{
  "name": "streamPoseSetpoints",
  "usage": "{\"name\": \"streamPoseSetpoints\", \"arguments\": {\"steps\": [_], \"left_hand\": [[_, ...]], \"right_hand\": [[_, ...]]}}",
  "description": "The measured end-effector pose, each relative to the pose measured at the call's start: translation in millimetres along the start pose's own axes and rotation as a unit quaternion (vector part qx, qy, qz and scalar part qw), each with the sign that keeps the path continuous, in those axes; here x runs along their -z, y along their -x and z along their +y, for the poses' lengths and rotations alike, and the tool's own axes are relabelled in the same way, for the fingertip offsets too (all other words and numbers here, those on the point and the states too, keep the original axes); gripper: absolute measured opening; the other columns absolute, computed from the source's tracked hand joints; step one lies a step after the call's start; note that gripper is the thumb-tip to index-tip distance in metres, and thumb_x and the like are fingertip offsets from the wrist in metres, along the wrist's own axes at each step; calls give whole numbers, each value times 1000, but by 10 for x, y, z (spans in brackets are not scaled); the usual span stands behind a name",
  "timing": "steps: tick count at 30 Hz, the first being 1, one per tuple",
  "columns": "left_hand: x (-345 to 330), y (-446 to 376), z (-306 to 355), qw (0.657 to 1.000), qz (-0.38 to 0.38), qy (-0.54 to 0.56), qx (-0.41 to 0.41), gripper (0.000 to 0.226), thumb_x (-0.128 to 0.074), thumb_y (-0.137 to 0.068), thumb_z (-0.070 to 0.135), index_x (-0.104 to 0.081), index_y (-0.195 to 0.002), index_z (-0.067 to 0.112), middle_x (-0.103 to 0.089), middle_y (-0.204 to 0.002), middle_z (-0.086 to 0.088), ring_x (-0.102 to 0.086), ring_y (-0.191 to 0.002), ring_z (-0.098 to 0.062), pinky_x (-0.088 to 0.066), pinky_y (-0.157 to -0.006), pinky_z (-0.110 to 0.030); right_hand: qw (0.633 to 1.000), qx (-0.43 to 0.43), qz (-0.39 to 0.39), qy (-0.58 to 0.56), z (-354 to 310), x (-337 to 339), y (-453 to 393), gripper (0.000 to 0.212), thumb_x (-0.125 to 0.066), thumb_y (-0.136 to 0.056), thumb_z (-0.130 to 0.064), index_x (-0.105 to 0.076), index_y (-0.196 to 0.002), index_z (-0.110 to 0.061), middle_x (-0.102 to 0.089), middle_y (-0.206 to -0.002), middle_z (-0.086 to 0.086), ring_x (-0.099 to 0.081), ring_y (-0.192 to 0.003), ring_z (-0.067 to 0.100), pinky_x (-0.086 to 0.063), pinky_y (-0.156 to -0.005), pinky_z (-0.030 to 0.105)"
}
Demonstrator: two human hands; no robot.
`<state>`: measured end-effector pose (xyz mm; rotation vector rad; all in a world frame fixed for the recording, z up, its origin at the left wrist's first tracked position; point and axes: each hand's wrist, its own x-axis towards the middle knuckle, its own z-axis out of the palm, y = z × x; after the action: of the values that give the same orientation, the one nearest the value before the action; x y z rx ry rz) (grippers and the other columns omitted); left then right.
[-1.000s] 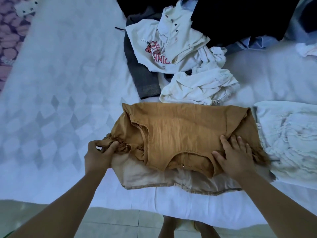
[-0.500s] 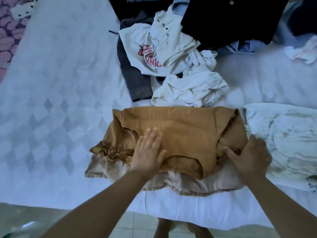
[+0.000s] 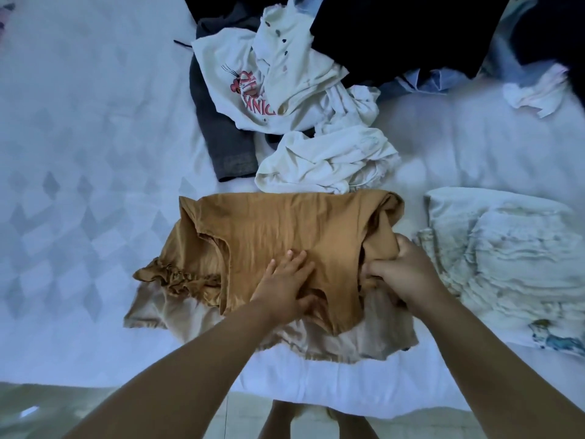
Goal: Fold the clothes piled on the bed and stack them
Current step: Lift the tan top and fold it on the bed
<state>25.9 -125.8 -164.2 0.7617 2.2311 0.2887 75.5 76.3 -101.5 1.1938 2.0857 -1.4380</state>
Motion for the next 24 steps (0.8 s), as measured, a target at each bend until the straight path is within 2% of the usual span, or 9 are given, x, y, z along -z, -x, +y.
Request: {"name": "streamPoseSetpoints", "arguments": {"steps": [2,5,10,13,15,17,20,22,24], "left_hand": [[165,140,-153,989,97,108,-7,53,-52,-95,34,-38,-144,20,-30,-153,1,-27,-140,-16,-15,-109,-18],[362,383,-439,948,221,220,60,36,-49,-94,27,-59,-126,16,-58,-124,-1,-54,-114,-16,-35,-96,-19],[581,702,-998,821,258,461,215,23,-47,-99,17,-66,-99,30,-70,-99,-1,-68,-88,-10,-54,-86,-37],[651,861,-1182,748,254,561,248,23,-42,-101,16,-65,-102,15,-71,-92,-10,-69,-78,-13,-56,-76,-30],[665,926,-1276,759,254,534,273,27,-41,-102,21,-66,-97,13,-70,-81,-3,-67,-71,-10,-53,-65,-22],[638,956,-1423,785,272,470,300,29,-42,-101,29,-68,-99,16,-70,-90,0,-66,-88,-16,-51,-78,-29],[617,928,-1498,782,327,413,332,28,-45,-99,30,-67,-103,14,-65,-98,1,-60,-100,-20,-41,-80,-26],[592,879,-1457,803,366,353,310,26,-50,-96,33,-63,-111,15,-62,-109,1,-56,-108,-20,-38,-84,-25],[528,815,-1355,851,376,276,243,41,-50,-94,37,-56,-127,15,-53,-132,-5,-46,-125,-23,-36,-101,-31]], "right_hand": [[998,29,-21,-47,-234,-140,116,57,-72,-66,-11,-55,-116,-31,-68,-95,-2,-65,-86,19,-56,-75,38],[993,81,-52,-60,-602,-460,274,72,-69,-75,-8,-41,-136,-36,-64,-101,-10,-63,-87,8,-49,-66,21],[984,110,-115,-79,-1033,-1266,426,82,-64,-77,-4,-30,-144,-37,-59,-104,-13,-62,-87,5,-52,-64,16],[975,120,-177,-60,-1194,-1724,500,80,-65,-83,-12,-24,-148,-34,-56,-106,-15,-57,-82,-4,-42,-56,3],[962,134,-232,-42,-1211,-1900,549,78,-66,-87,-30,-20,-150,-32,-59,-101,-14,-57,-88,-2,-41,-70,6],[957,177,-228,8,-1134,-1984,551,65,-57,-92,-39,-27,-148,-27,-56,-84,-12,-55,-83,2,-45,-78,15],[949,298,-9,106,-833,-1920,387,36,-50,-96,-22,-55,-130,-14,-62,-106,0,-58,-102,18,-48,-91,37],[913,333,141,187,-621,-1860,254,37,-52,-84,-12,-63,-119,-10,-62,-115,11,-58,-108,34,-47,-89,48],[896,308,179,264,-443,-1824,163,49,-56,-75,-18,-62,-123,-12,-57,-129,18,-53,-117,42,-43,-89,56]]}}
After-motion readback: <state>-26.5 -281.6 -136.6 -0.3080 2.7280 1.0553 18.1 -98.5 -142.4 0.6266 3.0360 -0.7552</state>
